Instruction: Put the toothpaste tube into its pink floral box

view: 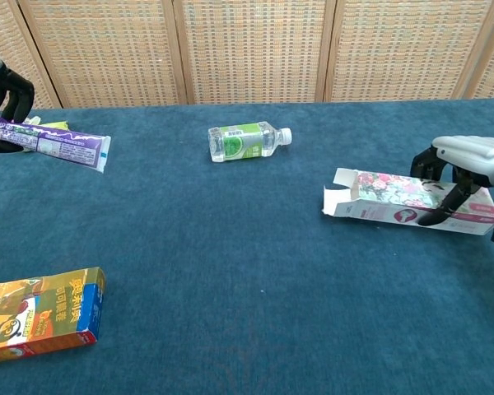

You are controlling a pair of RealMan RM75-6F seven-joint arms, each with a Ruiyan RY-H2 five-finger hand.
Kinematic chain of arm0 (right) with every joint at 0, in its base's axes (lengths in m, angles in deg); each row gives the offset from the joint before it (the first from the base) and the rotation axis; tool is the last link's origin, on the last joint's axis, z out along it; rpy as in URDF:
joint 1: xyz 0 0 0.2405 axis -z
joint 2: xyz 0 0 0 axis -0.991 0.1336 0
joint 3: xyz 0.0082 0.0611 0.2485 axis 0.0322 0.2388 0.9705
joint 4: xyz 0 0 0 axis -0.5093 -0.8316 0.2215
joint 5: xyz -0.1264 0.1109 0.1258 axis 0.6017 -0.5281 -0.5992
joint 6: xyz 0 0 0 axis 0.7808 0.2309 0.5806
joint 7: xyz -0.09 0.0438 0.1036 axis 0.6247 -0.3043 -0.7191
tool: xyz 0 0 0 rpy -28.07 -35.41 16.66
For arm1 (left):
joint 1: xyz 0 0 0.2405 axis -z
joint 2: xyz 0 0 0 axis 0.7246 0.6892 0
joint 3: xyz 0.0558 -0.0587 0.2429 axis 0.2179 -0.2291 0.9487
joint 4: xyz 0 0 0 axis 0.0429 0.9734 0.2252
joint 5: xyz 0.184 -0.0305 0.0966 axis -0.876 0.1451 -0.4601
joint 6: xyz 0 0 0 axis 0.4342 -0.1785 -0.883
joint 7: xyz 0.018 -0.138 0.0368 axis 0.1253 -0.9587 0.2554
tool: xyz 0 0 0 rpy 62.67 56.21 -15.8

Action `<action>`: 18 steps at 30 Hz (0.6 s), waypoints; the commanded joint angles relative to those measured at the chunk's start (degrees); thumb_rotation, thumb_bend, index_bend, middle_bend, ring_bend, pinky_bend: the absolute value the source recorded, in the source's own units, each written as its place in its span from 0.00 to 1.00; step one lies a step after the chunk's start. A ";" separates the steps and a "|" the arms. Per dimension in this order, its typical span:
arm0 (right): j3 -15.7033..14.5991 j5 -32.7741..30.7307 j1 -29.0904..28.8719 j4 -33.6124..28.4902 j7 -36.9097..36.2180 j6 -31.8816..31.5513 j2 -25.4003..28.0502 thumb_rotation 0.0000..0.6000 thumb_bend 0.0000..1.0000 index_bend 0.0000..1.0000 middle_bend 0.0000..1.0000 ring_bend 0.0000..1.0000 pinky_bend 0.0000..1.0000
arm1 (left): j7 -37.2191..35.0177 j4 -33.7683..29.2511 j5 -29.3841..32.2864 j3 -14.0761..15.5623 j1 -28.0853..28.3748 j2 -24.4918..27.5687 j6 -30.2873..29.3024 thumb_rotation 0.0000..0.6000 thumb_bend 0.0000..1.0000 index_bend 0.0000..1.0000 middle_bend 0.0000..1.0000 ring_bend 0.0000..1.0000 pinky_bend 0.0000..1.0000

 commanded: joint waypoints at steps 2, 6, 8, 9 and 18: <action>-0.31 3.84 1.86 -6.50 -1.70 -4.32 2.92 1.00 0.00 0.56 0.49 0.37 0.48 | -0.34 -1.84 -0.51 -0.24 -0.13 1.06 -0.75 1.00 0.23 0.76 0.65 0.58 0.55; -0.56 5.75 3.45 -11.44 -0.99 -8.15 4.85 1.00 0.00 0.56 0.49 0.37 0.48 | -1.39 -4.63 -0.66 -0.52 -0.16 2.35 -0.89 1.00 0.23 0.76 0.65 0.58 0.55; -0.56 5.88 4.06 -13.89 -0.13 -9.44 5.58 1.00 0.00 0.56 0.48 0.37 0.48 | -2.06 -6.35 -0.81 -0.58 -0.08 3.07 -0.72 1.00 0.23 0.76 0.65 0.58 0.55; -0.50 5.75 4.38 -15.42 0.20 -9.97 5.99 1.00 0.00 0.56 0.48 0.37 0.48 | -2.54 -7.59 -1.01 -0.56 0.03 3.56 -0.53 1.00 0.23 0.76 0.65 0.58 0.55; 0.43 3.25 4.63 -22.12 2.93 -10.29 7.52 1.00 0.00 0.56 0.48 0.37 0.48 | -3.82 -19.82 -0.95 -2.60 1.91 8.30 1.30 1.00 0.23 0.76 0.65 0.58 0.55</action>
